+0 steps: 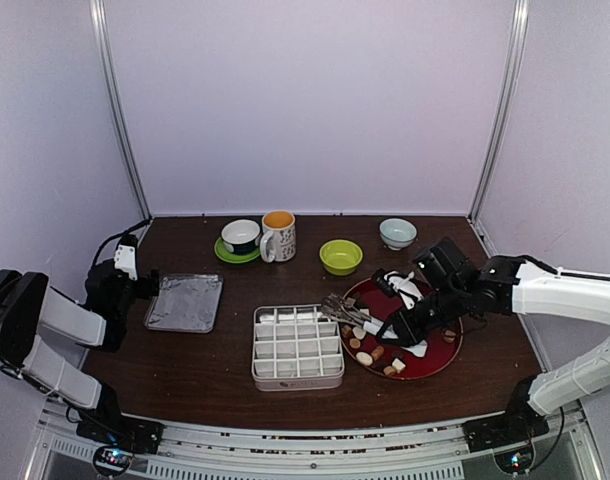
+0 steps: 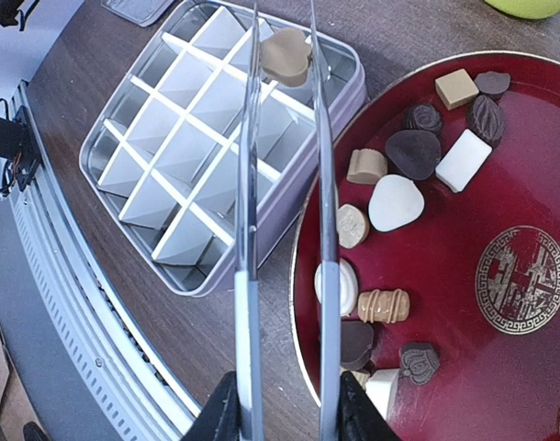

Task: Pack the chocolate
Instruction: Place the fake chocolate in the empty pocket of the box.

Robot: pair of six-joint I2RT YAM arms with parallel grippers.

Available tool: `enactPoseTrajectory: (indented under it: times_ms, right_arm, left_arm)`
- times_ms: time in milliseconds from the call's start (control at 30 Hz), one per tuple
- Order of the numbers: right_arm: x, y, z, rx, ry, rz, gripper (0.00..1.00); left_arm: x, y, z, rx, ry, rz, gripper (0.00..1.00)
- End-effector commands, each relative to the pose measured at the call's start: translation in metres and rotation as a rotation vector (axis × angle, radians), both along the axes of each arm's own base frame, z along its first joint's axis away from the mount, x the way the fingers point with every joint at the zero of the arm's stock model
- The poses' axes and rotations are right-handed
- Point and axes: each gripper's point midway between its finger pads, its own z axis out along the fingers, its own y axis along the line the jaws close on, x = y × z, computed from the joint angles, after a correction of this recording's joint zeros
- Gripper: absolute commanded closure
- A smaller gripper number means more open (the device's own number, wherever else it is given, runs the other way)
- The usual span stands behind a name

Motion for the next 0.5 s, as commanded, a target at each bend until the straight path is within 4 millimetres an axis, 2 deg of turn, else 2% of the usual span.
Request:
enactPoseTrajectory:
  times_ms: [0, 267, 467]
  right_arm:
    - [0.015, 0.010, 0.015, 0.033, -0.064, -0.019, 0.78]
    - [0.024, 0.017, 0.013, 0.020, -0.070, -0.027, 0.77]
    - [0.028, 0.020, 0.015, 0.017, -0.074, -0.030, 0.64]
  left_arm:
    - [0.005, 0.003, 0.021, -0.003, -0.078, 0.009, 0.02]
    - [0.005, 0.004, 0.021, -0.003, -0.078, 0.010, 0.02]
    - [0.005, 0.003, 0.022, -0.003, -0.079, 0.009, 0.02]
